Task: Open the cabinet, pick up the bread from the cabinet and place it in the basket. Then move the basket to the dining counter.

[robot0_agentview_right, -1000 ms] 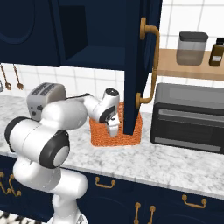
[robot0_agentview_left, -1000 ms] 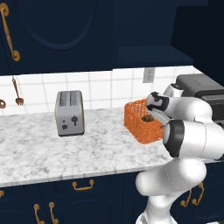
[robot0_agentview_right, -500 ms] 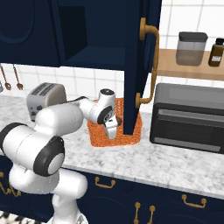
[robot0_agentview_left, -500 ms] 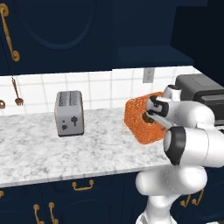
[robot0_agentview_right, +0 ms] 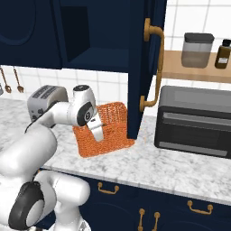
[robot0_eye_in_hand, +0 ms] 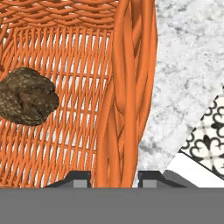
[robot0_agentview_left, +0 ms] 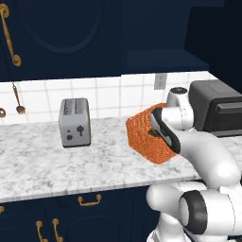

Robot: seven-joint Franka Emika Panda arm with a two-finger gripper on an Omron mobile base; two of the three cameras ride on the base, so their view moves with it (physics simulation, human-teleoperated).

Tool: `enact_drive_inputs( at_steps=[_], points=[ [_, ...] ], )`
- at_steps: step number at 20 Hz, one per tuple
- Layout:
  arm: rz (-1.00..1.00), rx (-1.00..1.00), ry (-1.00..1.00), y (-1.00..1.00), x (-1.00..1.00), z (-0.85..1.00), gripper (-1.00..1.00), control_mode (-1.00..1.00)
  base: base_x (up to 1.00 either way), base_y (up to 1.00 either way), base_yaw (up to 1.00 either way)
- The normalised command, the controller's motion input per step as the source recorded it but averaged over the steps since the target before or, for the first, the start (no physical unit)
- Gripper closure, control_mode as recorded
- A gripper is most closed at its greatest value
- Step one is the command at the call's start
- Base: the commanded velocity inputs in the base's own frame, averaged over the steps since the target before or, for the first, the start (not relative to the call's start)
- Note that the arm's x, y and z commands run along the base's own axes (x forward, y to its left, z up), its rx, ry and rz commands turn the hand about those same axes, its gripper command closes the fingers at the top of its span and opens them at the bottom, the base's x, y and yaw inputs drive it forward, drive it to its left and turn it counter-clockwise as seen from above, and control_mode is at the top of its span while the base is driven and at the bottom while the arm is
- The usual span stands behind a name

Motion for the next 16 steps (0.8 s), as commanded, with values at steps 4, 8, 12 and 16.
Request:
enact_drive_inputs(
  at_steps=[4,8,12,16],
  points=[
    [0.0,-0.17,-0.08,0.32,-0.51,0.87,1.0,-1.0,0.0,0.0,0.0],
    [0.0,-0.03,-0.02,0.0,-0.44,0.88,1.0,-1.0,0.0,0.0,0.0],
    [0.0,0.04,0.0,-0.01,-0.51,0.72,1.0,-1.0,0.0,0.0,0.0],
    [0.0,0.21,0.0,0.08,-0.37,0.39,1.0,-1.0,0.0,0.0,0.0]
  ],
)
